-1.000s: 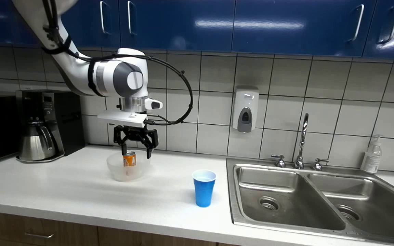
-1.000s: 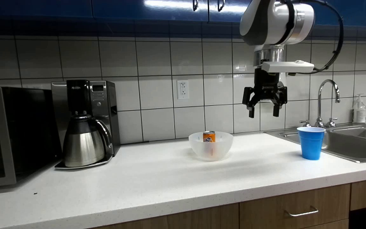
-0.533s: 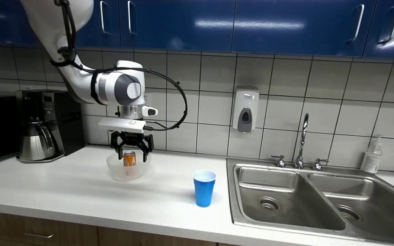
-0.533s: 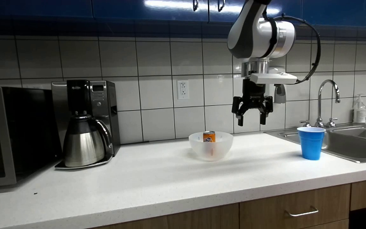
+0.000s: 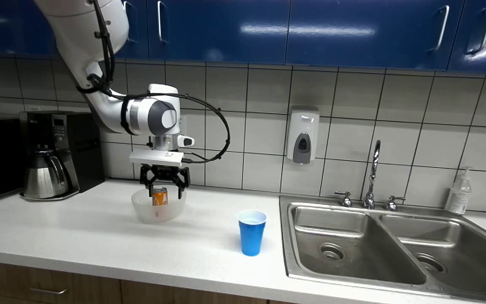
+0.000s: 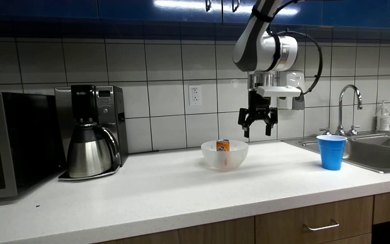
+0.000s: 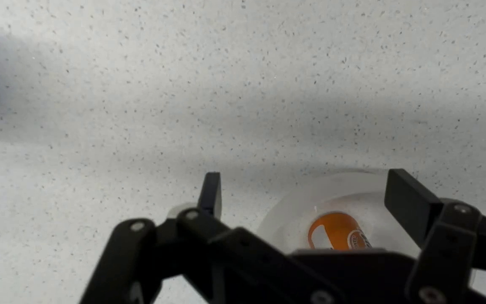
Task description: Pick up the orange fanta can from the clear bowl and put it on the kitchen counter
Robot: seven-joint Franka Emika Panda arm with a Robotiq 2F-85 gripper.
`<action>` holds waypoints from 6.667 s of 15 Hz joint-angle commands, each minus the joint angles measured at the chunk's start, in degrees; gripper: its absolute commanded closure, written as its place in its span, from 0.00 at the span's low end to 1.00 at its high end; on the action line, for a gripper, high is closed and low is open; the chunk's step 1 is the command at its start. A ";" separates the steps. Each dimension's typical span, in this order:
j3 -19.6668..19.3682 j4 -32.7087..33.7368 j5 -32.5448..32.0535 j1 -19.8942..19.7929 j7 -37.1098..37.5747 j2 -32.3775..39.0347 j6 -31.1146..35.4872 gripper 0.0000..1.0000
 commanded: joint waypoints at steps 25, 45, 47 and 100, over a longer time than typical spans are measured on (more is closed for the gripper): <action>5.73 21.35 -0.32 -0.73 -6.13 18.18 -2.13 0.00; 6.28 32.48 -0.97 0.27 -5.58 27.65 -2.02 0.29; 6.22 32.75 -1.05 0.26 -5.60 27.74 -1.98 0.36; -1.36 0.21 -3.20 -0.67 -0.44 -9.85 -1.37 0.62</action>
